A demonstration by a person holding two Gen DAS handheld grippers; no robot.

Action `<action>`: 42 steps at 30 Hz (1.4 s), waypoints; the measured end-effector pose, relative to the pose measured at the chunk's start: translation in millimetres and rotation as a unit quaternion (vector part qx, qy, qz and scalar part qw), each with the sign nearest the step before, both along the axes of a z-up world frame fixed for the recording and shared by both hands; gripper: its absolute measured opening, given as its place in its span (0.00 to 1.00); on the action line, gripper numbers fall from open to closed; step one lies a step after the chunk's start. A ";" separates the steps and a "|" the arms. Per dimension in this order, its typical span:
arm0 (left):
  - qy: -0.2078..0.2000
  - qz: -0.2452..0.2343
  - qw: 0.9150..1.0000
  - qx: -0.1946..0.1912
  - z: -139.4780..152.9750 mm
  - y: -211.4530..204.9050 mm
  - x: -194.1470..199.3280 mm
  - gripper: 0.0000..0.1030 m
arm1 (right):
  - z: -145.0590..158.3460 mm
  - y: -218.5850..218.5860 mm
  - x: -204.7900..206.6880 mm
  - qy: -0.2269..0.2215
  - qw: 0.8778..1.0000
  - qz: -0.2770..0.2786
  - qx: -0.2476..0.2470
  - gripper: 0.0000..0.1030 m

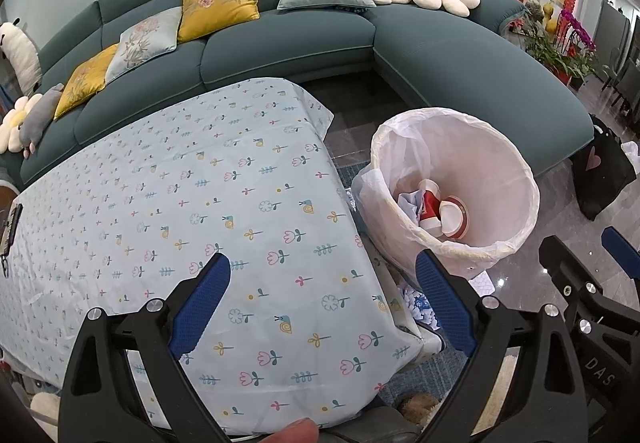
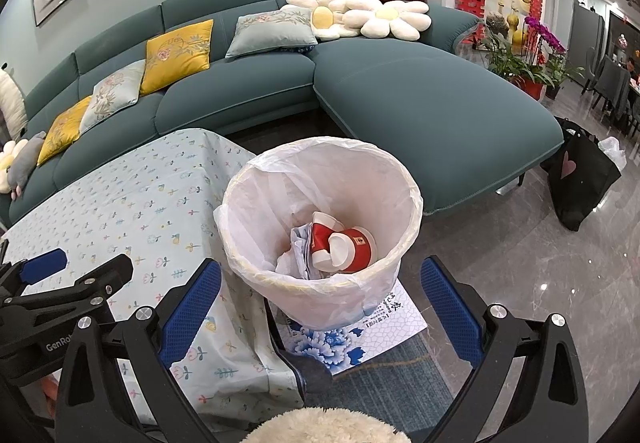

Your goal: Collect trash

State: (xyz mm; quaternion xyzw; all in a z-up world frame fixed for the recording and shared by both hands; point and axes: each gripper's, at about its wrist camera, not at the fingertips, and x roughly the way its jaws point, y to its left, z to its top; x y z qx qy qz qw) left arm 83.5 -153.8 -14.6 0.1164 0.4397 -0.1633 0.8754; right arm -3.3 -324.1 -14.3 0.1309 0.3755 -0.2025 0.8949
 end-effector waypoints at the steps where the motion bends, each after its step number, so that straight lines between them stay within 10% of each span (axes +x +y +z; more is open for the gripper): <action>1: 0.000 0.000 1.000 0.001 -0.1 -0.1 -0.3 0.87 | 0.1 0.3 -0.5 0.000 1.000 0.000 0.000 0.93; 42: -0.009 0.000 1.000 0.005 0.4 -4.2 -3.5 0.87 | 1.4 -0.3 0.2 0.000 1.000 0.000 -0.001 0.93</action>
